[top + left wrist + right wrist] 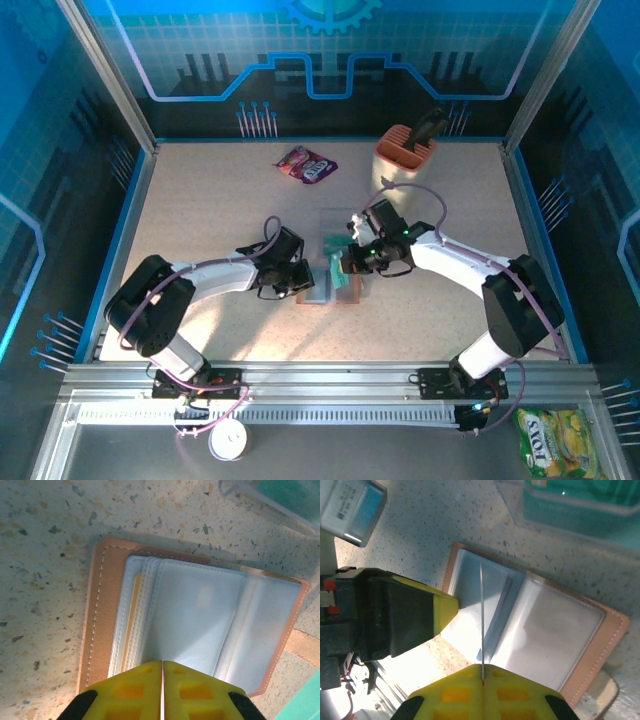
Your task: Take the credit cards out of the card holder
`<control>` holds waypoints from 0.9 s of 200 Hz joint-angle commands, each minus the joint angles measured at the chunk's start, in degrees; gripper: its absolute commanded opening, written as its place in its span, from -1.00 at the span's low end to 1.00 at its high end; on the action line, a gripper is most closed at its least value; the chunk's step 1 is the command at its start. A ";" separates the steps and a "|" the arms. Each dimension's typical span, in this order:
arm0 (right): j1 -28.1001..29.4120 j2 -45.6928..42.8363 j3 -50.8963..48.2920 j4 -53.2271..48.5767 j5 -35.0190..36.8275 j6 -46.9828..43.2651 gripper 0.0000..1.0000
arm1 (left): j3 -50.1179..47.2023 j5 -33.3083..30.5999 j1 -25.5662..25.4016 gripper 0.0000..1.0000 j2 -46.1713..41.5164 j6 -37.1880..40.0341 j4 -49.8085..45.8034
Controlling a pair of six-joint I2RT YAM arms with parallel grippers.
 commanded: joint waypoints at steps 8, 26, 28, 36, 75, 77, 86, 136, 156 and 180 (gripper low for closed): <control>-0.67 -0.29 5.27 -12.49 4.42 -16.31 -0.99 | -0.96 0.37 0.19 -0.75 -2.20 1.98 -0.24; -0.67 -0.26 7.26 -15.46 6.93 -24.18 -1.00 | -1.43 0.12 0.22 -0.73 -2.91 1.73 -0.27; -0.67 -0.24 7.50 -15.80 7.23 -25.04 -1.00 | -1.47 0.11 0.23 -0.73 -2.97 1.72 -0.25; -0.67 -0.28 8.48 -16.90 8.24 -28.07 -1.00 | -1.68 -0.02 0.26 -0.72 -3.41 1.58 -0.12; -0.68 1.64 14.79 -22.63 8.48 -43.21 -1.00 | -3.86 -0.75 0.76 -0.70 -5.34 1.32 0.47; -0.67 1.91 15.10 -23.06 8.58 -44.03 -1.00 | -3.99 -0.68 0.76 -0.70 -5.46 1.35 0.55; -0.73 2.86 16.94 -24.59 9.04 -47.07 -1.00 | -4.23 -0.49 0.90 -0.69 -6.00 1.44 0.61; -1.03 7.95 26.22 -28.06 10.80 -60.35 -1.00 | -5.27 -1.26 1.01 -0.67 -8.66 1.21 -0.24; -1.16 10.49 30.13 -29.47 11.45 -64.44 -1.00 | -6.20 -1.70 1.08 -0.67 -9.43 0.61 -0.07; -1.29 14.72 35.47 -32.97 12.79 -69.14 -1.00 | -6.78 -1.71 1.22 -0.67 -10.05 0.47 -0.06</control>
